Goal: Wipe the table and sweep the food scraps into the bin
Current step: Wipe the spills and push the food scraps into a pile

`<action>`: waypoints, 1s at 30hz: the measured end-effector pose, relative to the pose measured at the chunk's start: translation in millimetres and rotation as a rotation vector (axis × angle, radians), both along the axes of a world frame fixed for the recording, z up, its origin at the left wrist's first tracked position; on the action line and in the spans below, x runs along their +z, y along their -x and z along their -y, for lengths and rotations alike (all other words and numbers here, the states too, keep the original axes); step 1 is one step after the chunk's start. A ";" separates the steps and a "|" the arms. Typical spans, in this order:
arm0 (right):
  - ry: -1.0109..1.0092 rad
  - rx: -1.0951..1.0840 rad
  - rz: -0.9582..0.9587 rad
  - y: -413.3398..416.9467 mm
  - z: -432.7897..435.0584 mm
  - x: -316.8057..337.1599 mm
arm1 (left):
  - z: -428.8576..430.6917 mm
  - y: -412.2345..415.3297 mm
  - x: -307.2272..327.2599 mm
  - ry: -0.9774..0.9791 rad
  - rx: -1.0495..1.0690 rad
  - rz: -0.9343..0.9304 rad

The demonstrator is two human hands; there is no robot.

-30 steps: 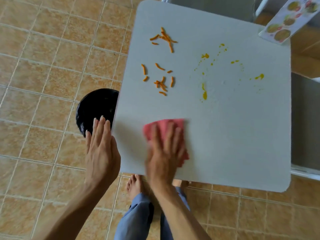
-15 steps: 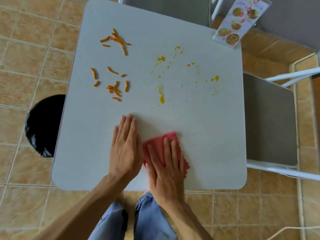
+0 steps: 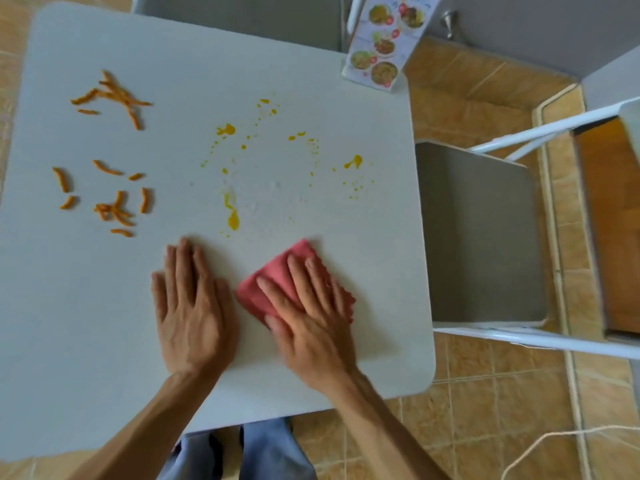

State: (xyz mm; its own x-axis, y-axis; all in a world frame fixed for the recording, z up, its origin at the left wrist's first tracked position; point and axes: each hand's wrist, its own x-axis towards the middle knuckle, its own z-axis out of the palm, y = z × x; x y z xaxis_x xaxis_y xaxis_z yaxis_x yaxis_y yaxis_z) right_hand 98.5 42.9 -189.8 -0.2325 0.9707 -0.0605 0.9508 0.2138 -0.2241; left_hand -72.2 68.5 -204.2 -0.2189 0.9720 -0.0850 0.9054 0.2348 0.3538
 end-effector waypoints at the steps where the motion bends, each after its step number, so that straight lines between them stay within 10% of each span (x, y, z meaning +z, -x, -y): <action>1: 0.012 0.005 0.013 -25.3 3.1 1.1 | -0.7 -0.9 1.2 0.004 0.006 -0.007; 7: -0.059 -0.850 0.085 -61.1 42.4 -5.9 | -2.5 -4.8 4.2 0.045 0.010 -0.019; 13: 0.121 -0.246 0.103 -99.6 109.0 2.5 | -2.7 -6.8 3.6 0.025 0.024 -0.031; 20: 0.046 -0.984 0.031 -73.0 55.5 -9.0 | -3.7 -6.6 1.0 0.017 0.022 -0.060; 27: 0.099 0.210 0.027 -10.3 67.0 5.8 | -0.1 -5.2 0.9 0.026 0.015 -0.075; 30: 0.032 0.336 0.055 -47.7 21.8 -1.0 | -3.6 -6.5 -0.3 0.022 0.025 -0.097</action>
State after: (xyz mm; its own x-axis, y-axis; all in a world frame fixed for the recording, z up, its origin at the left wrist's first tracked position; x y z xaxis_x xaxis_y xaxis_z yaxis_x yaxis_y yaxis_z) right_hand 146.2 21.1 -190.8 -0.5350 0.8376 -0.1106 0.8390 0.5113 -0.1862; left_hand -65.7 72.1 -204.5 -0.2512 0.9643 -0.0834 0.9288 0.2644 0.2596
